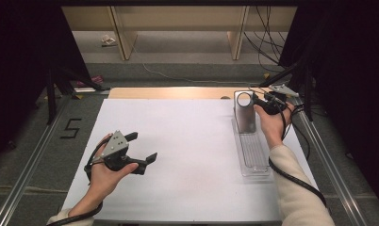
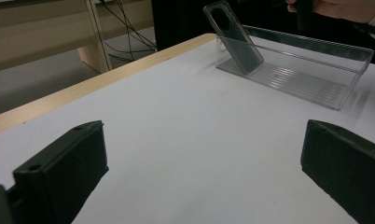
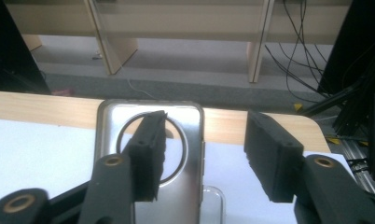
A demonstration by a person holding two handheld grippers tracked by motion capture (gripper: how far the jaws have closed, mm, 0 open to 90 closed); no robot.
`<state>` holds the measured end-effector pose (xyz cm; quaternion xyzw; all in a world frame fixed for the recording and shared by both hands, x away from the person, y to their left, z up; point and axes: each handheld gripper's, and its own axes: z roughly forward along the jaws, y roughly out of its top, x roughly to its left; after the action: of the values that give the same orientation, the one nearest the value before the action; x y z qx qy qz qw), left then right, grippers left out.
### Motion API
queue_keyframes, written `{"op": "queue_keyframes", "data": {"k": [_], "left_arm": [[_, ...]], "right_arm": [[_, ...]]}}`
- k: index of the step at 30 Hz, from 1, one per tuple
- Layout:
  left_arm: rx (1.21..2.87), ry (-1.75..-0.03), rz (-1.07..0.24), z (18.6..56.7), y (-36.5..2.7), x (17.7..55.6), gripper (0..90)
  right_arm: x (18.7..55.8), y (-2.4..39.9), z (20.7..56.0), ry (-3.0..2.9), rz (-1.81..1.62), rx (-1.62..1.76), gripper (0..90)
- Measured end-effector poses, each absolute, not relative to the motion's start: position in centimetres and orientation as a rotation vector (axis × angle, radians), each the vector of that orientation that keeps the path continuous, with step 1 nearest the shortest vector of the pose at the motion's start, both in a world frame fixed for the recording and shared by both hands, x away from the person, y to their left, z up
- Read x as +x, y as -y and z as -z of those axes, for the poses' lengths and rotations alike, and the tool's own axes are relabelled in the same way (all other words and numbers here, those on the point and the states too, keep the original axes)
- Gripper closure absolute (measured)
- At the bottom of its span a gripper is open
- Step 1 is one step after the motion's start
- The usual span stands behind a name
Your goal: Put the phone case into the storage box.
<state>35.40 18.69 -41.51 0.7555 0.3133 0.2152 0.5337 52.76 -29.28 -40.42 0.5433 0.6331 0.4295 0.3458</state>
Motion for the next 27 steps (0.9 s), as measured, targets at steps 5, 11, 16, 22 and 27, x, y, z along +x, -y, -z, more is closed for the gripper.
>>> {"op": "queue_keyframes", "data": {"k": [5, 11, 16, 22, 27], "left_arm": [[1.802, -0.747, -0.513, 41.5, -18.7, 35.4, 0.0], [1.801, -0.750, -0.512, 41.6, -18.7, 35.4, 0.0], [1.806, -0.750, -0.511, 41.6, -18.7, 35.4, 0.0], [1.806, -0.752, -0.510, 41.7, -18.8, 35.5, 0.0], [1.807, -0.752, -0.509, 41.7, -18.7, 35.4, 0.0]], "right_arm": [[52.5, 29.0, 40.3, -1.654, -1.129, 1.401, 38.6], [52.1, 29.0, 40.2, -1.666, -1.141, 1.388, 26.8], [51.5, 29.0, 39.9, -1.682, -1.147, 1.370, 20.3], [50.6, 29.3, 39.8, -1.709, -1.160, 1.355, 18.9], [50.0, 29.6, 39.6, -1.731, -1.170, 1.348, 18.7]]}}
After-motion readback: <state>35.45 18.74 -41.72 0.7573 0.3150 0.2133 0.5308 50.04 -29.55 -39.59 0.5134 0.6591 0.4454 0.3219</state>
